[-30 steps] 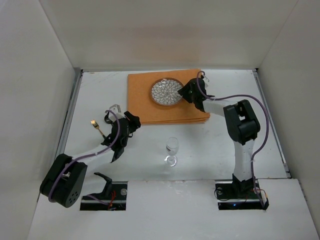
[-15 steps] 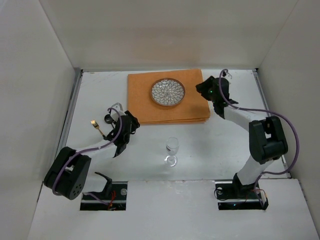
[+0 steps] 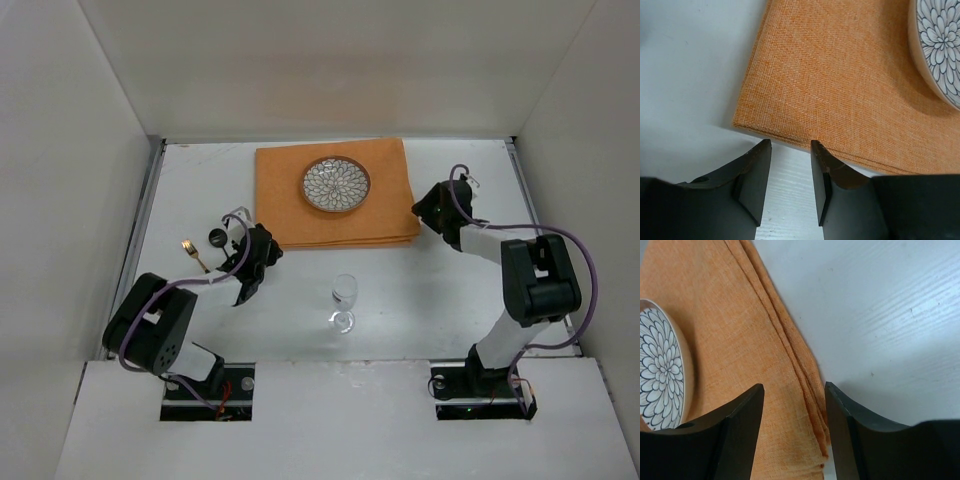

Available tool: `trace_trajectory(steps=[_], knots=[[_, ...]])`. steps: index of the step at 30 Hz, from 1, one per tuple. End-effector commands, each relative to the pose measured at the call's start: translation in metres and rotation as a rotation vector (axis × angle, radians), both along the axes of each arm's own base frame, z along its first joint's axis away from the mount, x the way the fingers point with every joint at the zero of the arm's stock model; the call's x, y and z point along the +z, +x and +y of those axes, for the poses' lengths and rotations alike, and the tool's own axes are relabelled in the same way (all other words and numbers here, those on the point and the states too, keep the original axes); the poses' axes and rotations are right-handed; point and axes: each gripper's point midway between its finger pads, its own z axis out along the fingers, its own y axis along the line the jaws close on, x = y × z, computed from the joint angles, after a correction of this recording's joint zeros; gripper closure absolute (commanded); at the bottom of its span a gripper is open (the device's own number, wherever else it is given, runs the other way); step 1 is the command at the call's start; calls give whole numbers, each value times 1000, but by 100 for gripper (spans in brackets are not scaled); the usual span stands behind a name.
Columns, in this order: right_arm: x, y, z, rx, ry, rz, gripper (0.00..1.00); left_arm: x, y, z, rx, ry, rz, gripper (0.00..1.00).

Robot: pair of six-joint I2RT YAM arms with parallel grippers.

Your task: Set the dinner table for one person

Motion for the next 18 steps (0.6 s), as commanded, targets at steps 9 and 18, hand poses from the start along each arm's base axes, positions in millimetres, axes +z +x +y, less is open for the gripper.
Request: trace_trajectory(steps=[9,18], knots=[[1,-25,18,84,50,43,56,6,30,5,93,-50,0,67],[0,-48,19,100,53,51,47,-1,50,5,120,-38,4,69]])
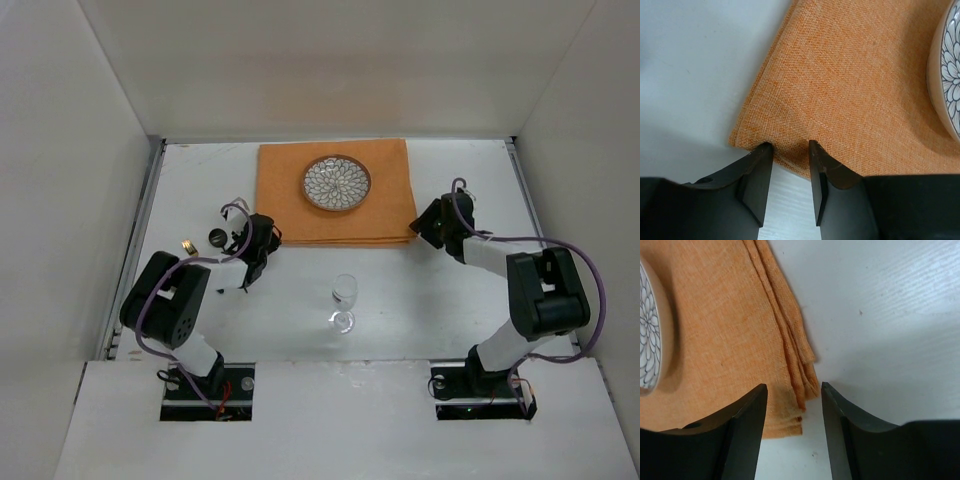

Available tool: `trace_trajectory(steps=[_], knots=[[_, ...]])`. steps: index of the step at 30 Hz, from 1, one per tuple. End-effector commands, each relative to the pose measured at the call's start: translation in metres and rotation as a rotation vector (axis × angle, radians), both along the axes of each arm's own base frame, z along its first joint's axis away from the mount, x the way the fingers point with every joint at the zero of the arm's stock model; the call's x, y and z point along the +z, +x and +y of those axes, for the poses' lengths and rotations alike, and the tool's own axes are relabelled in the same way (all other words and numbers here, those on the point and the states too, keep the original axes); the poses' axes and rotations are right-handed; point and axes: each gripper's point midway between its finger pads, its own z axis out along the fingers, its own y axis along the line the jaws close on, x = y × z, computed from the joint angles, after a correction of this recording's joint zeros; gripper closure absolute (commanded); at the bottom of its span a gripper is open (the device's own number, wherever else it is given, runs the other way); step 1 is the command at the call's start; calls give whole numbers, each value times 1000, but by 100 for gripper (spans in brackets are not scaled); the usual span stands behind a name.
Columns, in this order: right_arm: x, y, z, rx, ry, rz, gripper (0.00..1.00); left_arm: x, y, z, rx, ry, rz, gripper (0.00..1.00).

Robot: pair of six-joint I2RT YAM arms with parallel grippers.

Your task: Set the dinner table for one person

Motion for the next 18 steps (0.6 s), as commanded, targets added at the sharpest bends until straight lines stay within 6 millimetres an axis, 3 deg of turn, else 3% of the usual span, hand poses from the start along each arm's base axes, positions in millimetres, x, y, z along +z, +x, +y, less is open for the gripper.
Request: trace_trajectory(steps=[1,6,11,15,16,18], knots=[[16,-4,7,26,9,-38,53,10,20,-2,32,-20,-45,69],[13,-6,10,32,21,-33,78,11,27,-8,26,-33,-54,69],[16,-10,8,25,21,-43,88,19,24,-7,23,-43,-71,68],[18,-15,-6,-31,-10,-57,88,29,13,-10,13,-63,-91,62],[19,-17,-9,-40,-15,-61,85,31,9,-10,10,-68,-96,61],[26,-19,-10,-39,-26,-84,66,37,-1,-10,5,-75,-113,58]])
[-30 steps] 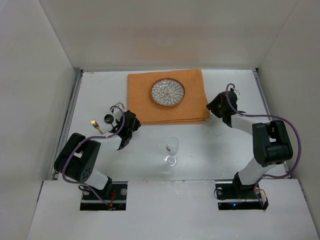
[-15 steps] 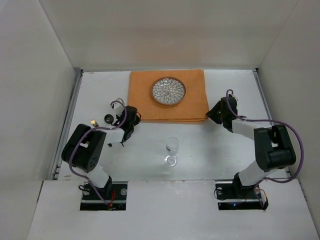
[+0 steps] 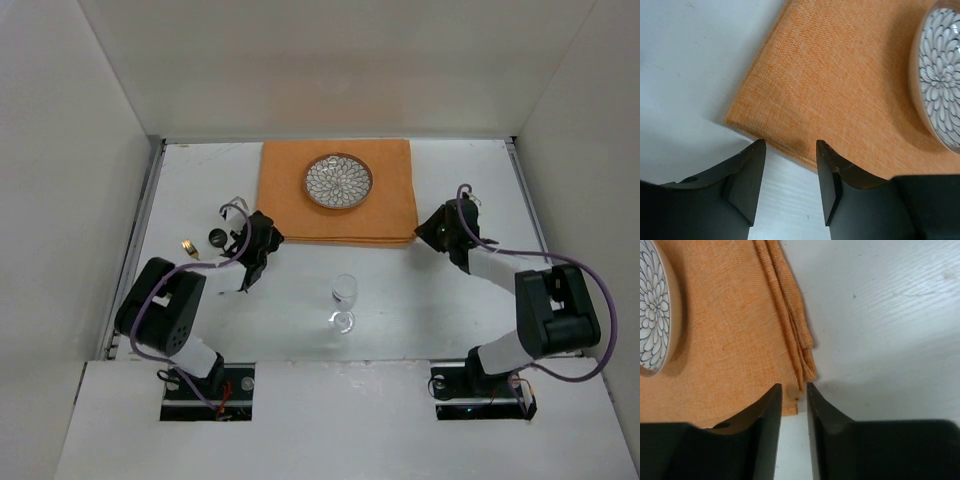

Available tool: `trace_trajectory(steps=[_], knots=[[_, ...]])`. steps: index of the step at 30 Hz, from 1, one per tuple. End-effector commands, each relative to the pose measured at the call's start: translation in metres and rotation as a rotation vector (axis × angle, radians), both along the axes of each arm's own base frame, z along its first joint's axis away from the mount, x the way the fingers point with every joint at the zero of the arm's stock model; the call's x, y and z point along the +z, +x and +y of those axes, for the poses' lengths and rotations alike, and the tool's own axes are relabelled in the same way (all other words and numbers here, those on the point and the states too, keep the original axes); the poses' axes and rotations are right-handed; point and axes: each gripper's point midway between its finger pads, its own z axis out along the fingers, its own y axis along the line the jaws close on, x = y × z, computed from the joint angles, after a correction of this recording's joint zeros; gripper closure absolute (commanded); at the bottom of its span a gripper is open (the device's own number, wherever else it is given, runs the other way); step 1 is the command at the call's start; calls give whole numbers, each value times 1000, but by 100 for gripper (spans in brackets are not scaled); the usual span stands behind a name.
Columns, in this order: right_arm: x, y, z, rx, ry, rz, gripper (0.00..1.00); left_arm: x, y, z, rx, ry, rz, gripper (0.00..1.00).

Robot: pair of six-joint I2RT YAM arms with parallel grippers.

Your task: Set the dinner table for one person

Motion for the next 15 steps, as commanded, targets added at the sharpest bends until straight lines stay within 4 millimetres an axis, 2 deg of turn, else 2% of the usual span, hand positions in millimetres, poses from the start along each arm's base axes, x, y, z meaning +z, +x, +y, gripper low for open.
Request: trace_trajectory(steps=[1,4,8,11,13,15], knots=[[19,-3,-9,-33,-35,-72,55,29,-11,-4,-10,-49,-80,57],[46,-10,-15,-44,-63,-151,44,43,-24,0,-19,-58,-123,54],[108,-33,11,32,-47,-329,39,59,-36,-6,-82,-74,-176,52],[166,-63,41,164,-61,-475,61,64,-41,-22,-185,-50,-203,59],[194,-84,59,256,-89,-497,86,66,-44,-32,-236,-44,-231,72],[216,-107,77,352,-121,-501,92,71,-47,-42,-285,-48,-267,84]])
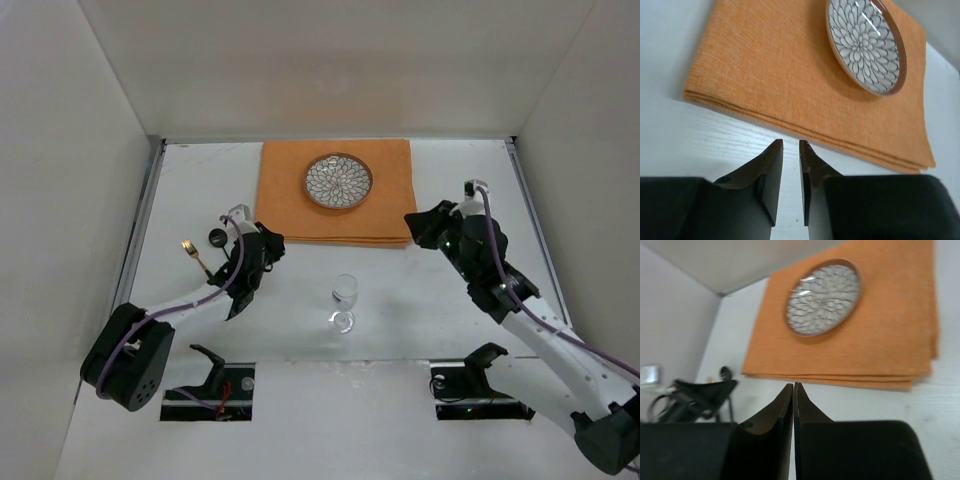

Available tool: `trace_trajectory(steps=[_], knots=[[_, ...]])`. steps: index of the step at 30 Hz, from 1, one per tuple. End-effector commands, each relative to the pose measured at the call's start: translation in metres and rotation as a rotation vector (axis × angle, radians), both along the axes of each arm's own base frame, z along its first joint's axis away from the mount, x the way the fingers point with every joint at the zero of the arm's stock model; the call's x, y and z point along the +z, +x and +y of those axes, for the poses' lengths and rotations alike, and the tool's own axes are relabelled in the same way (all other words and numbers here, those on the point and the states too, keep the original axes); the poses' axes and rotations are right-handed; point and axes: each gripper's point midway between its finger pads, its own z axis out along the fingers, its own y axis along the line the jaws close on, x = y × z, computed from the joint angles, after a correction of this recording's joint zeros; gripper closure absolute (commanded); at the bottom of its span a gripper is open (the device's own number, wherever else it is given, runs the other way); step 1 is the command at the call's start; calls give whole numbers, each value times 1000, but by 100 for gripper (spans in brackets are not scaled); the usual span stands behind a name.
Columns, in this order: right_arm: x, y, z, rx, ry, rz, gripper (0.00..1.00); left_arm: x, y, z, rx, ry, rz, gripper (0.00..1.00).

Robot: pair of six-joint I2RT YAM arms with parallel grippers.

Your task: Set the dinner table for one person

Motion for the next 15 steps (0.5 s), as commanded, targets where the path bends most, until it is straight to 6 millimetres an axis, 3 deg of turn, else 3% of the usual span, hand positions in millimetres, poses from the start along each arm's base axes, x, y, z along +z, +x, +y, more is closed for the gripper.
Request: trace_trajectory(steps=[1,3,7,10,15], knots=[[35,-33,19,109,-130,-33,91,18,-4,-20,-111,4,-104,86],[47,-58,43,231,-187,-42,85,25,-8,-27,-140,13,-127,86],[46,-93,73,386,-352,44,71,21,-14,-38,-160,39,-130,79],[45,-103,83,420,-493,67,53,13,-15,-42,-170,48,-110,76],[34,-107,97,477,-644,118,49,16,-16,-37,-155,42,-122,68]])
